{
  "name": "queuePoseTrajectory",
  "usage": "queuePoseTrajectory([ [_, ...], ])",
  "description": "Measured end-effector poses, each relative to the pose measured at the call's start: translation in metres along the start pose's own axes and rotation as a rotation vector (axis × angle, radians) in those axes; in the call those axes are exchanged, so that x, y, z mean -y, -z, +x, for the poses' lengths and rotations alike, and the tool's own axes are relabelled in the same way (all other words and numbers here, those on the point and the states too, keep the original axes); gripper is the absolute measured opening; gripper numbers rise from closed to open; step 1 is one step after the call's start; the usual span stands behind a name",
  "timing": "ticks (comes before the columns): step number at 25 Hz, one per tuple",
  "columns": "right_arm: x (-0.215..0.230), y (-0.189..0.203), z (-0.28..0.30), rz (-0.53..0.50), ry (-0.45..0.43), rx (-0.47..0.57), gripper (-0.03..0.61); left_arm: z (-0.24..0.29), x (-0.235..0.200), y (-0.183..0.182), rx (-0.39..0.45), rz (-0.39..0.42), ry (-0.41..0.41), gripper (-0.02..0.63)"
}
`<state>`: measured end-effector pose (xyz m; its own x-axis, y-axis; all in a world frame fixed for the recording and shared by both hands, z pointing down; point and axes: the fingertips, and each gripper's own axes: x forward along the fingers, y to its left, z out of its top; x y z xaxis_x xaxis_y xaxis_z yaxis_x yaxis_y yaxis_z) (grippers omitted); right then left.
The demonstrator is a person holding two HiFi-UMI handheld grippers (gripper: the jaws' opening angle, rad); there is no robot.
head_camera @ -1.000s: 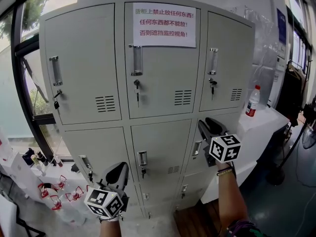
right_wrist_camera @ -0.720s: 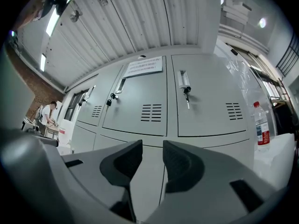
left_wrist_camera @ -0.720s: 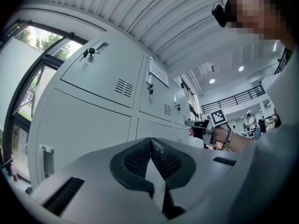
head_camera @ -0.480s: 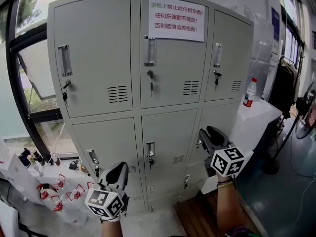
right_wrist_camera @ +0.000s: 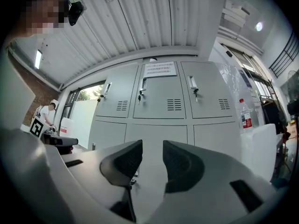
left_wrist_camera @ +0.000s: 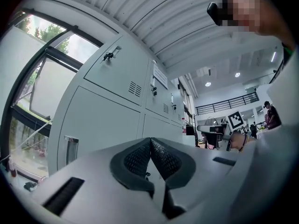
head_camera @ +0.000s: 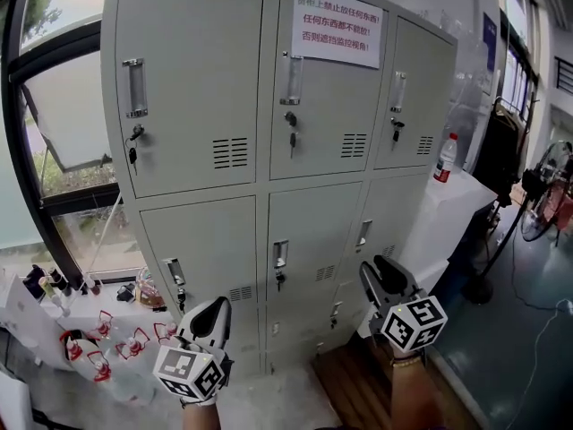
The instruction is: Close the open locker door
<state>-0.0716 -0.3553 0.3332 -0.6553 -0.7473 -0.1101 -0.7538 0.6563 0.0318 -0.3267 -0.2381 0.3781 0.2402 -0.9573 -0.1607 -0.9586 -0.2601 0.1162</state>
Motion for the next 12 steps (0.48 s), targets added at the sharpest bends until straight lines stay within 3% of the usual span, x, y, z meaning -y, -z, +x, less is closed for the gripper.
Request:
queuePoseTrajectory([
  [9,-0.03,0.008,-0.042,0.008,-0.079,0.029,0.124,-0.024,0.025,-0.005,0.016,-0.011,0.012,0.021],
  [12,-0.03,0.006,-0.058,0.019,-0.109,0.044,0.123,-0.031,0.039,-0.007,0.011,0.026,-0.016,0.021],
])
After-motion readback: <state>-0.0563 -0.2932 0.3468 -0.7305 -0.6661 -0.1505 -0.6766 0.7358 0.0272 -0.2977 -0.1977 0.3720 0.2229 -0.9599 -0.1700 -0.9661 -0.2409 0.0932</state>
